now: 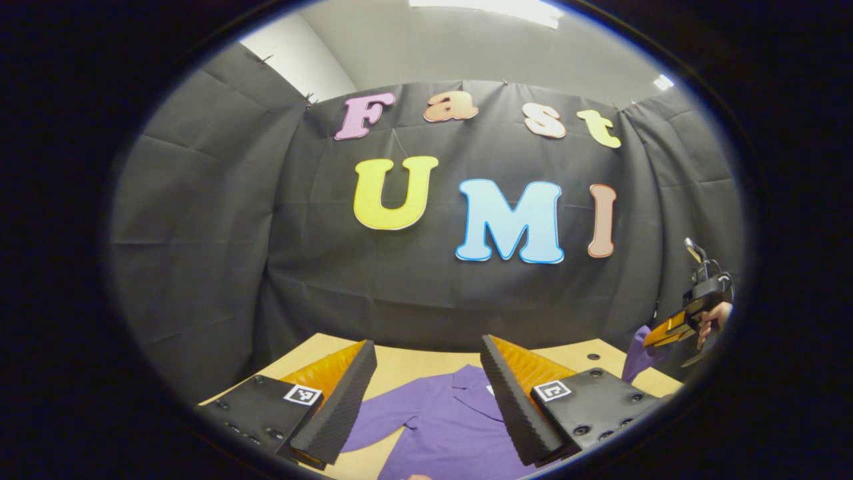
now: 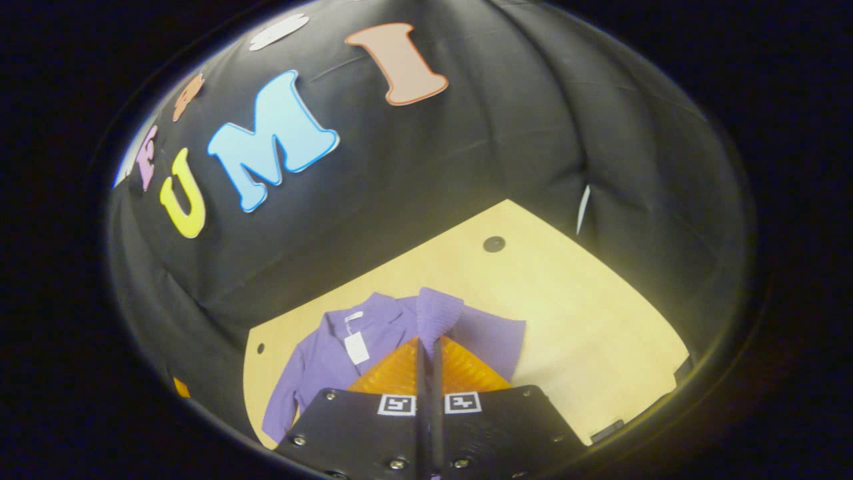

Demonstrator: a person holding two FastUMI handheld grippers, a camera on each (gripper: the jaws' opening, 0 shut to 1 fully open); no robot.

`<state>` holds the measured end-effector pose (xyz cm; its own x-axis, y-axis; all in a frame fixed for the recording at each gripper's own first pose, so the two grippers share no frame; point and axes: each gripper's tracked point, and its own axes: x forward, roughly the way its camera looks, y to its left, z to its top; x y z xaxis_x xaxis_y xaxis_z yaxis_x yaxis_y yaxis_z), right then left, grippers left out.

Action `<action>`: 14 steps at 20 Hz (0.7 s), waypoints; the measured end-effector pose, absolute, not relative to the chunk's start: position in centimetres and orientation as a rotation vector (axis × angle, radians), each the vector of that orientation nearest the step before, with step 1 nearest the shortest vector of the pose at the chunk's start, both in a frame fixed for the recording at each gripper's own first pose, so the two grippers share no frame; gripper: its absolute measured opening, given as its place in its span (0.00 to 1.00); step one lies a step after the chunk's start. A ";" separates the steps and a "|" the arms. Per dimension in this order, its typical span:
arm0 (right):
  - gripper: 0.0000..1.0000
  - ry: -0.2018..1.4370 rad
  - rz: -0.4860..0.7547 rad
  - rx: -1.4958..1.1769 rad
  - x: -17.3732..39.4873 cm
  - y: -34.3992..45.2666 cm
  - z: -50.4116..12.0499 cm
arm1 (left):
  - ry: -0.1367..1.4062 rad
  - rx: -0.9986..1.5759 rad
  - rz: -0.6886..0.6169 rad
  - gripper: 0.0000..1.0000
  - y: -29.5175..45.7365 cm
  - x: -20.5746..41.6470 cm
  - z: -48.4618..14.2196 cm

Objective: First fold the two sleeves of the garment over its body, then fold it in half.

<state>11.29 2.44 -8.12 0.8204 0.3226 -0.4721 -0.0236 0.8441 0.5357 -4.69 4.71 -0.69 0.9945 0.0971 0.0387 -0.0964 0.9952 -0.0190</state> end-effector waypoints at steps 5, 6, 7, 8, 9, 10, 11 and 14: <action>0.01 0.579 0.375 0.537 9.4 8.6 -6.8 | -0.039 -0.014 0.122 1.00 5.3 -5.5 -0.7; 0.01 0.584 0.415 0.530 9.0 9.8 -6.6 | -0.040 -0.011 0.130 1.00 5.6 -5.8 -0.7; 0.01 0.589 0.454 0.520 8.3 11.1 -6.6 | -0.041 -0.009 0.136 1.00 5.8 -6.0 -0.6; 0.01 0.594 0.488 0.511 7.7 12.2 -6.6 | -0.042 -0.006 0.142 1.00 6.0 -6.3 -0.6; 0.01 0.598 0.523 0.495 7.2 13.3 -6.7 | -0.041 -0.004 0.148 1.00 6.2 -6.5 -0.7; 0.01 0.606 0.555 0.472 6.5 14.3 -6.9 | -0.041 -0.004 0.155 1.00 6.5 -6.6 -0.6; 0.01 0.614 0.573 0.445 5.9 15.1 -7.4 | -0.041 -0.006 0.159 1.00 6.6 -6.8 -0.7; 0.01 0.662 0.610 0.392 4.4 16.9 -9.1 | -0.041 -0.009 0.168 1.00 7.0 -7.1 -0.8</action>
<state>4.40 16.94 -9.11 0.6263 0.6363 -0.4504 -0.3967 0.7575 0.5186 -7.10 7.00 -0.75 0.9851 0.1673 0.0404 -0.1670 0.9859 -0.0122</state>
